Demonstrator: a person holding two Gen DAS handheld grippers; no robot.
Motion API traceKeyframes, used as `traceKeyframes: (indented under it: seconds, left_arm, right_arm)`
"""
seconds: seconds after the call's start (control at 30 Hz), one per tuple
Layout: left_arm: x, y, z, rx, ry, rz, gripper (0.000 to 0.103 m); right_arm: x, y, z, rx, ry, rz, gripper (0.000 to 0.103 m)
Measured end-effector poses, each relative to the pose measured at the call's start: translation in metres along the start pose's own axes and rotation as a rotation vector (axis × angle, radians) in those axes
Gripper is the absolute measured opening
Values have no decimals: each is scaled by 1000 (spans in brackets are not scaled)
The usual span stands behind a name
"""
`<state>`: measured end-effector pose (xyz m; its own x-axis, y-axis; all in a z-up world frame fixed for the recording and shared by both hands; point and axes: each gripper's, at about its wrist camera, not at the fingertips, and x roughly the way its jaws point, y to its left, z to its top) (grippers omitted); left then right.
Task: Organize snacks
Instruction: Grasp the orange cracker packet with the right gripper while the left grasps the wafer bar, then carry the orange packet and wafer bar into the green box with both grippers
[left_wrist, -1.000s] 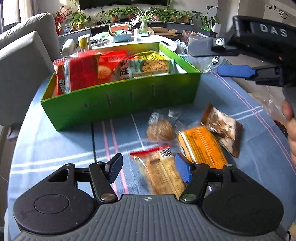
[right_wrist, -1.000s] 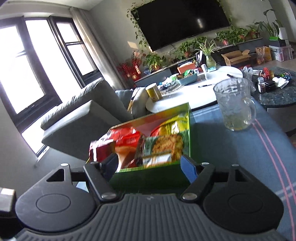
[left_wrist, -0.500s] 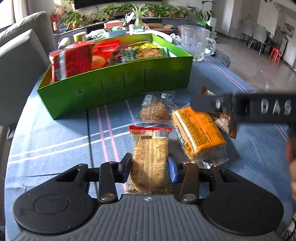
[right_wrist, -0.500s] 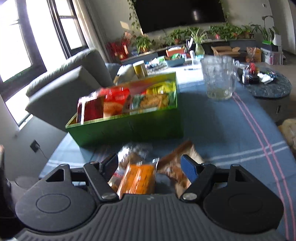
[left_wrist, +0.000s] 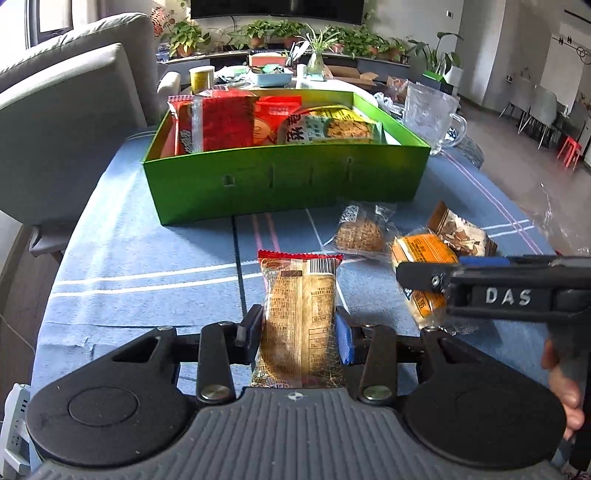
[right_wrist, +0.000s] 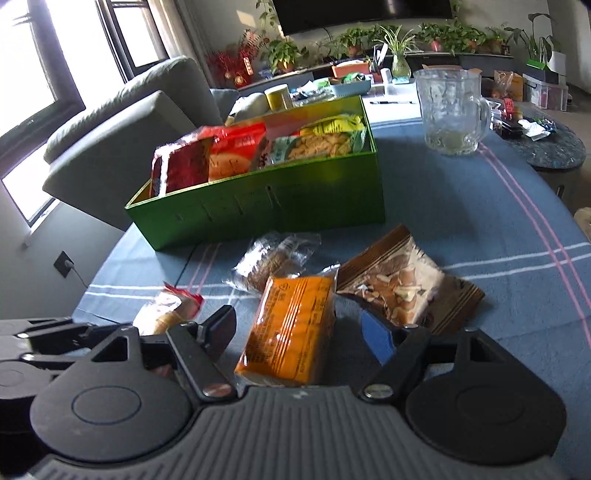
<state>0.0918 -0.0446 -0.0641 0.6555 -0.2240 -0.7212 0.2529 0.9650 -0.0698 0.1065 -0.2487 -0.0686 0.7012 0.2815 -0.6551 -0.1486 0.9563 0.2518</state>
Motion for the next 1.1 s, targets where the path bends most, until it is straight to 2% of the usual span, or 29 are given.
traceKeyframes:
  seconds: [0.63, 1.1]
  left_arm:
    - [-23, 18, -8, -46, -56, 4, 38]
    - [-47, 13, -7, -58, -119, -6, 38]
  right_arm:
    - [7, 20, -9, -60, 22, -79, 62]
    - [-44, 39, -4, -62, -111, 6, 62]
